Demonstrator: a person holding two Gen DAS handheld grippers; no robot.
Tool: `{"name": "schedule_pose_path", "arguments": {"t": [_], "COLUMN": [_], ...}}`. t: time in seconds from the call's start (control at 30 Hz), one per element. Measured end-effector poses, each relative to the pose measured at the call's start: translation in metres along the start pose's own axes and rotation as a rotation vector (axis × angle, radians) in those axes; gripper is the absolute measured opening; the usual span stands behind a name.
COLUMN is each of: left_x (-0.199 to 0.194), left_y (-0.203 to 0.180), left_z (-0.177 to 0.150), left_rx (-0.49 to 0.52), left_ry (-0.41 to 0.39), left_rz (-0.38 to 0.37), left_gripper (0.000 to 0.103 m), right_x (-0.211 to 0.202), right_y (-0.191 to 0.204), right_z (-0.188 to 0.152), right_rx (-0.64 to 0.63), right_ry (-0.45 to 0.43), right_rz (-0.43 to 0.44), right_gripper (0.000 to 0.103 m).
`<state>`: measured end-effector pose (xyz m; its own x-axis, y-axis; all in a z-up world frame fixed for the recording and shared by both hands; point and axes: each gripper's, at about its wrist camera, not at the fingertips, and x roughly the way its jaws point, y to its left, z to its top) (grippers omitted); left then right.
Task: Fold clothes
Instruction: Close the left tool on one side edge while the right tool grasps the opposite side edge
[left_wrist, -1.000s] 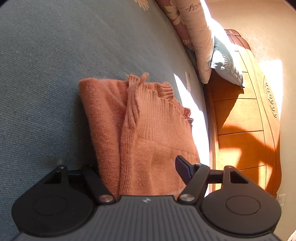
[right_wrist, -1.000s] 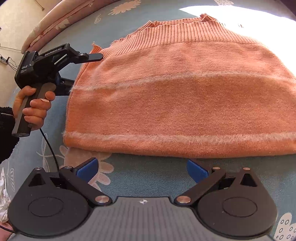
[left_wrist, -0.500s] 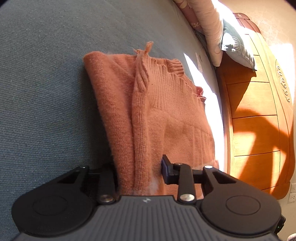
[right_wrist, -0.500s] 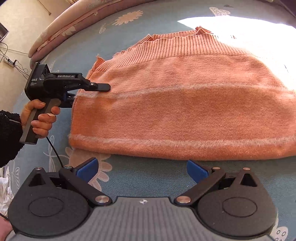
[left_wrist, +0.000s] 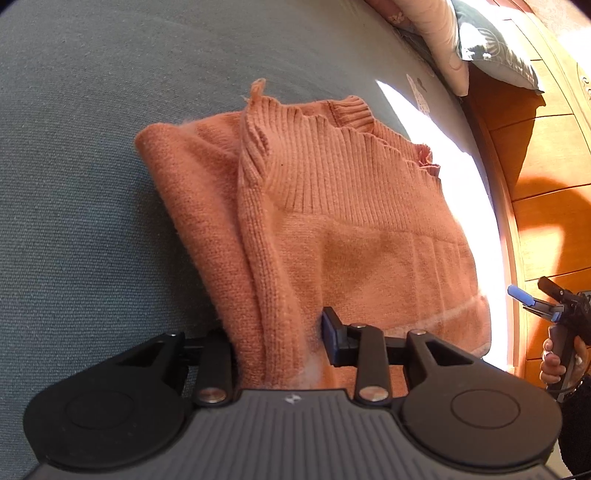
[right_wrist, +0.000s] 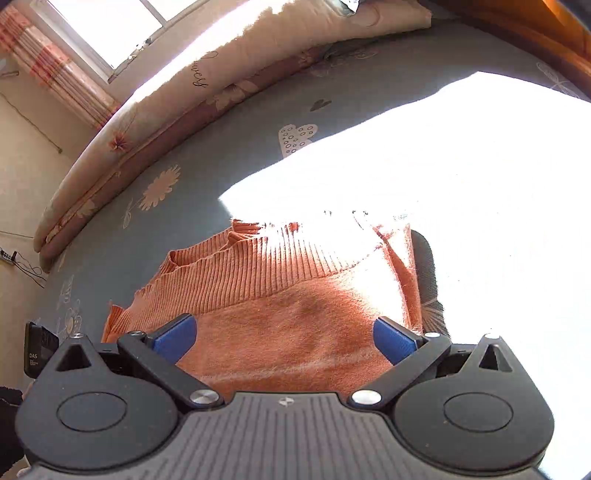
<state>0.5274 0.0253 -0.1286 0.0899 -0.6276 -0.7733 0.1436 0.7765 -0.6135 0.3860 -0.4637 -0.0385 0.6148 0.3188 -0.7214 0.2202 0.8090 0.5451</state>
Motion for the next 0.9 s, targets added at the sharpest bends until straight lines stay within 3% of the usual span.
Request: {"name": "schedule_pose_path", "arguments": {"t": [0.1, 0.3, 0.6, 0.8, 0.9], "left_x": [0.0, 0.002, 0.006, 0.007, 0.006], "left_y": [-0.001, -0.009, -0.012, -0.012, -0.011], "left_z": [-0.001, 0.001, 0.004, 0.005, 0.005], "left_rx": [-0.009, -0.023, -0.047, -0.054, -0.057], "left_ry": [-0.001, 0.006, 0.011, 0.018, 0.019], "left_rz": [0.018, 0.063, 0.084, 0.087, 0.086], "left_gripper": [0.033, 0.034, 0.034, 0.034, 0.034], "right_x": [0.02, 0.058, 0.1, 0.117, 0.116], "right_y": [-0.048, -0.092, -0.115, -0.106, -0.102], "right_z": [0.015, 0.021, 0.046, 0.054, 0.047], "right_rx": [0.097, 0.17, 0.245, 0.205, 0.185], "right_ry": [0.052, 0.105, 0.085, 0.096, 0.142], "right_rz": [0.063, 0.148, 0.345, 0.376, 0.399], "right_gripper": [0.103, 0.103, 0.103, 0.103, 0.103]}}
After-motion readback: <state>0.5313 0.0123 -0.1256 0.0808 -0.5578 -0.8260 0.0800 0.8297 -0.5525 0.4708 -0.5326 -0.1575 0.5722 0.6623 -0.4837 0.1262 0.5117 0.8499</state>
